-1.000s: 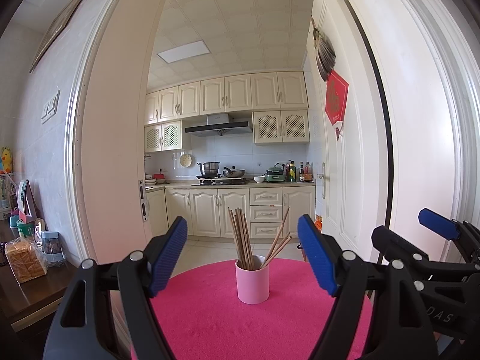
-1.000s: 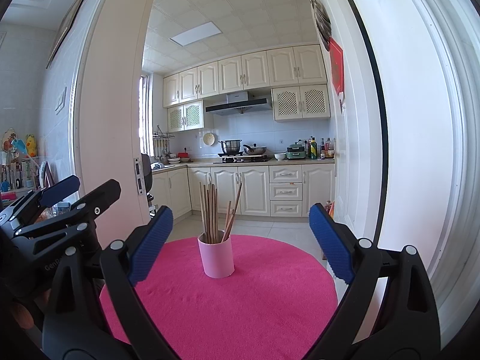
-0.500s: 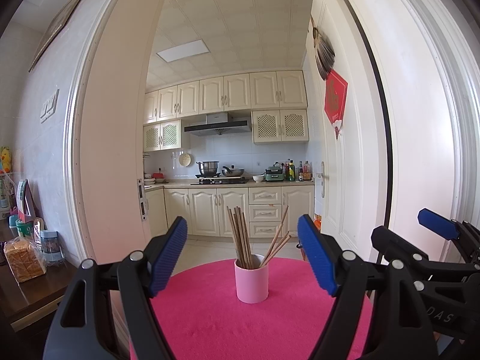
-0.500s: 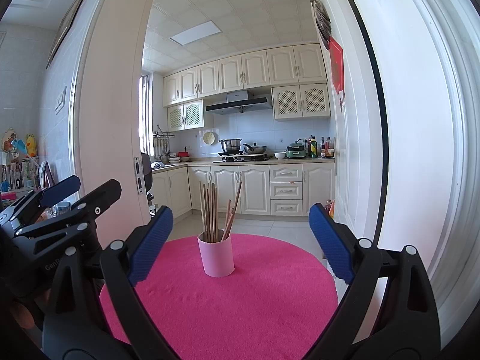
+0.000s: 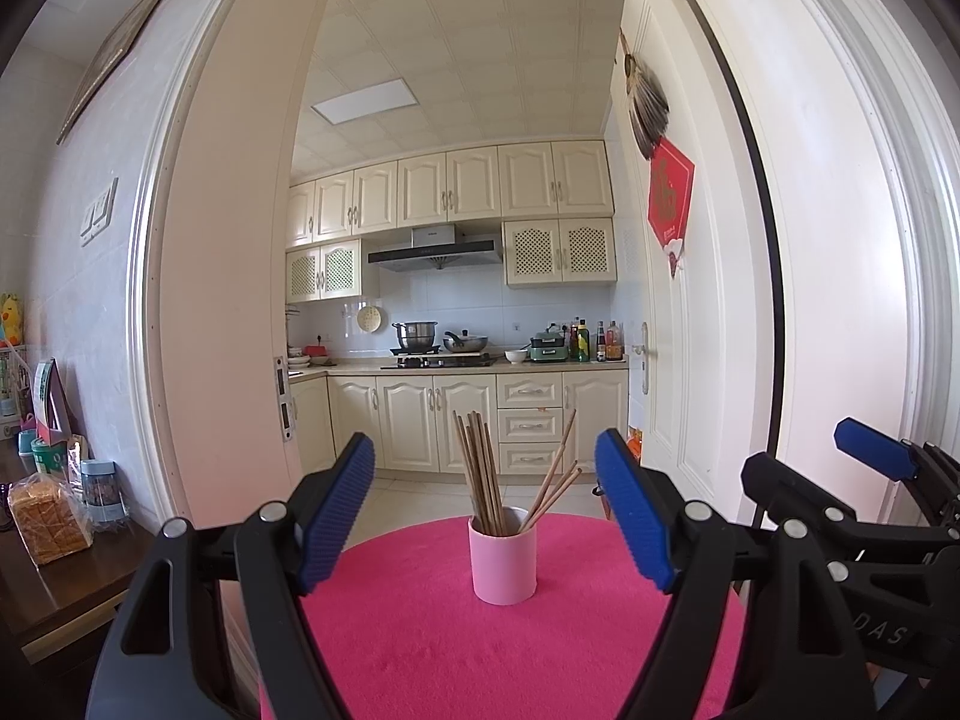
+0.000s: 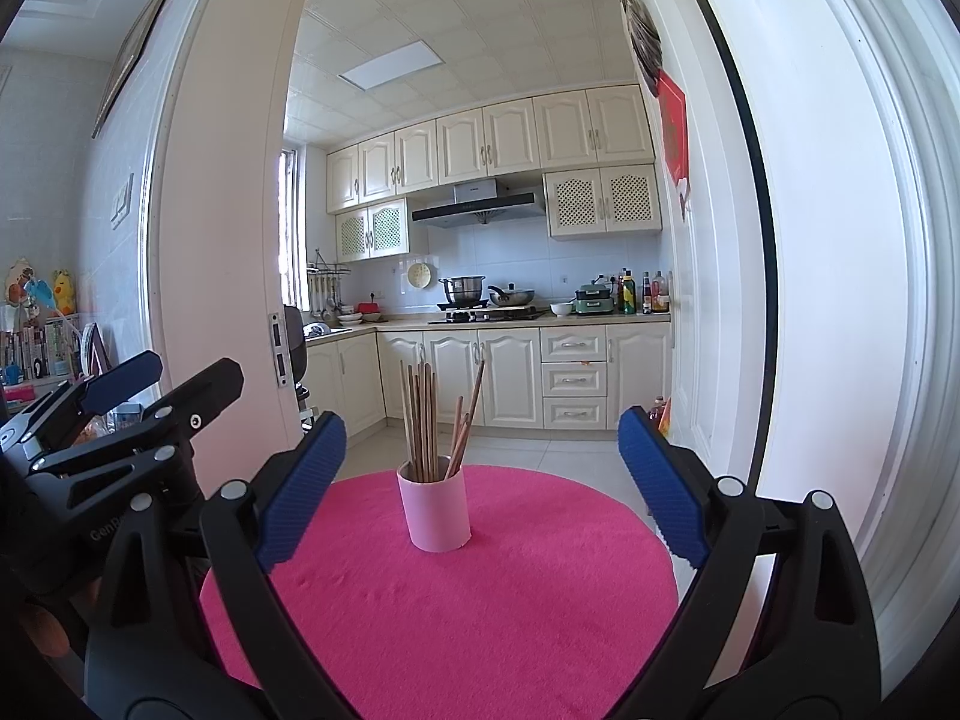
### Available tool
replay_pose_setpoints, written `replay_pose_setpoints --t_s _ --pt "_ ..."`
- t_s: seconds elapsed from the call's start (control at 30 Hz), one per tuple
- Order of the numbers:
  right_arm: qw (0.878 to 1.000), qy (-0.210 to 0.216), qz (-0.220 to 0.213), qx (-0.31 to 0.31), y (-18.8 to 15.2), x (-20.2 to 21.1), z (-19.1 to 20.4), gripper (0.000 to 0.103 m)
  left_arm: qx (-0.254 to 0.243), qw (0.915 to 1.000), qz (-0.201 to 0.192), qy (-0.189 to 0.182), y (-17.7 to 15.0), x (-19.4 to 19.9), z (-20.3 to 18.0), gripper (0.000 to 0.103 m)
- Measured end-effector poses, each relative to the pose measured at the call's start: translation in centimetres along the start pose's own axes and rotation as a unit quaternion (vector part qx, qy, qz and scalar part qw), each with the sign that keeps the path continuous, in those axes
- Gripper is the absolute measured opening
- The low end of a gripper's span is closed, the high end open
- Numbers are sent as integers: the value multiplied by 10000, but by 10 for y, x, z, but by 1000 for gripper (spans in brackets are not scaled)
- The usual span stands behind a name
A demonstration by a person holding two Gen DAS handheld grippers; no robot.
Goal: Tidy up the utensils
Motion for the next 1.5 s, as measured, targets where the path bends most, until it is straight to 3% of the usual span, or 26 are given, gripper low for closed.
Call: replay_pose_setpoints --t_s 1.0,1.5 --pt "9999 79 103 -41 -6 -9 2 91 12 10000 52 30 -14 -6 6 75" --pt "9995 126 289 -62 -14 -32 1 91 48 9997 248 40 -24 -30 13 75"
Point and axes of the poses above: each gripper's, at about its wrist camera, not at the fingertips, and x roughly against the way its jaws point, z to its left, y to its top, the point moved 5 cm from there along -x, roughly the way its jaws point, and after that the axes turned 9 degrees about y, right-handed, at the moved point
